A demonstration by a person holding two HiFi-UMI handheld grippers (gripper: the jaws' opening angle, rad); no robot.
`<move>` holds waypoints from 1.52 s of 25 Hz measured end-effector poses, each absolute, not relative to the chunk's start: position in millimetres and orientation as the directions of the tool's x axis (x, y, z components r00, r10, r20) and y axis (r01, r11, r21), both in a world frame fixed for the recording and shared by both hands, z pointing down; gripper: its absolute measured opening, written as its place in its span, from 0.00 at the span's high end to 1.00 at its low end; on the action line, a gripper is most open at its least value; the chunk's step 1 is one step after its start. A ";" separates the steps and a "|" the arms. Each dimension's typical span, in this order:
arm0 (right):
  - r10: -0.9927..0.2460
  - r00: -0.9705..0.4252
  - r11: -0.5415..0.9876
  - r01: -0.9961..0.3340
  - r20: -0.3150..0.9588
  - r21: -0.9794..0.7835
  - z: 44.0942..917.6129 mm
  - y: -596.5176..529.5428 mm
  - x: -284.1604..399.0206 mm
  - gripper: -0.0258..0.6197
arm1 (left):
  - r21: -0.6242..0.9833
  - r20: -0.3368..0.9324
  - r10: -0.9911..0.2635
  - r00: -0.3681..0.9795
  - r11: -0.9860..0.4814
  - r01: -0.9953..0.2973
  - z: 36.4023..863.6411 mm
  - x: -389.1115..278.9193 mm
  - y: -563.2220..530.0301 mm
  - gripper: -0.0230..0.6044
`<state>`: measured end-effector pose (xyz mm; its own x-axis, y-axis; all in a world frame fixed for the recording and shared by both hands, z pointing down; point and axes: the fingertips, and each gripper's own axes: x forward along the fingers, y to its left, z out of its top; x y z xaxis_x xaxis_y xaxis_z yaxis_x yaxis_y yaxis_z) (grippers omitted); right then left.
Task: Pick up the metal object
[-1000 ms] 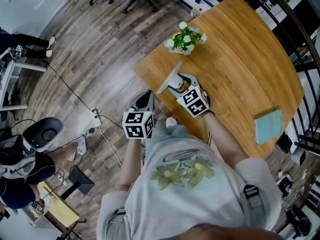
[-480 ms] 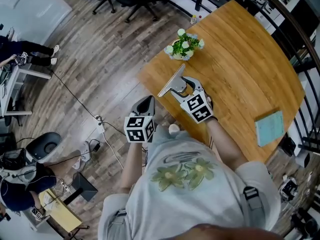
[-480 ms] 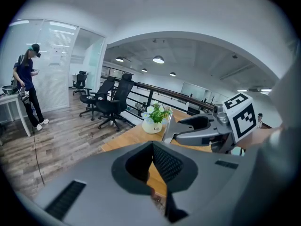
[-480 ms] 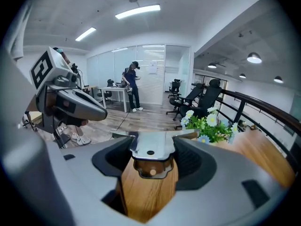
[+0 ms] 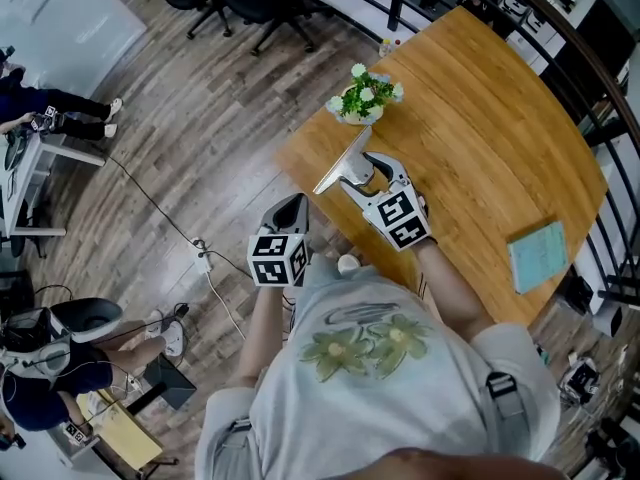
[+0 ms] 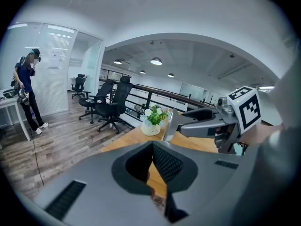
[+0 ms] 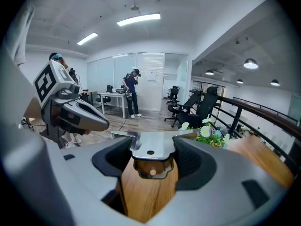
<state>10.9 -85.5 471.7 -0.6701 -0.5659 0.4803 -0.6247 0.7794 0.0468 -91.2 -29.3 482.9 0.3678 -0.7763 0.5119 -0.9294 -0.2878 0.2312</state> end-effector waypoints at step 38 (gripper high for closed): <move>-0.632 -0.703 0.752 -0.657 0.324 0.041 406.0 -65.6 25.4 0.52 | 0.206 0.485 -0.794 0.367 -0.304 -0.930 470.1 -86.1 -12.4 0.94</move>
<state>25.4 -65.6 406.0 -0.7035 -0.6324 0.3243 -0.6574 0.7524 0.0410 -86.1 -12.4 470.1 0.3666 -0.7941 0.4847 -0.9302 -0.3036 0.2061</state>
